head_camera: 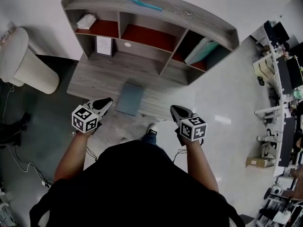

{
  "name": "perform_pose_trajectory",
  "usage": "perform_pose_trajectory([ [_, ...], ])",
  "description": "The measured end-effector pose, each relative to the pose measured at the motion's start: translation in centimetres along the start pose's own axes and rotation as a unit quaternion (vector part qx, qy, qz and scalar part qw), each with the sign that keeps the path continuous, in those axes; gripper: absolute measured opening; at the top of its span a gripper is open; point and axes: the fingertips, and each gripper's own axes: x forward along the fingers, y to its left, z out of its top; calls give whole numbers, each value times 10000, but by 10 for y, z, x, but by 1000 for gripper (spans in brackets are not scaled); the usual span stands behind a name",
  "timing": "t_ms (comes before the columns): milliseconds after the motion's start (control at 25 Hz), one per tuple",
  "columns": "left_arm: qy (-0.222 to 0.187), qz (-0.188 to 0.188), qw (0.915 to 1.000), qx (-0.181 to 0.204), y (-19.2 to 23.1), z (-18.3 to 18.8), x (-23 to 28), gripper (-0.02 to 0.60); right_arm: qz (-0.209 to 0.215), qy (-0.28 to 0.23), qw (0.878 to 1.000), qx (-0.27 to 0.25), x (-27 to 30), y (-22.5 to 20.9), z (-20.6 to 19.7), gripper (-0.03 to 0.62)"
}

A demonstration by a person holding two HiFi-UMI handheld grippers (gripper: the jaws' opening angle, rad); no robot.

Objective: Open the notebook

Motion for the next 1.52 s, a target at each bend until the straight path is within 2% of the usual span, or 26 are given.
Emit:
perform_pose_trajectory([
  [880, 732, -263, 9970, -31, -5, -34, 75, 41, 4, 550, 9977, 391, 28, -49, -36, 2],
  [1240, 1134, -266, 9929, 245, -6, -57, 96, 41, 67, 739, 9961, 477, 40, -54, -53, 2],
  [1520, 1351, -272, 9901, 250, -8, -76, 113, 41, 120, 905, 9943, 559, 47, -57, -72, 2],
])
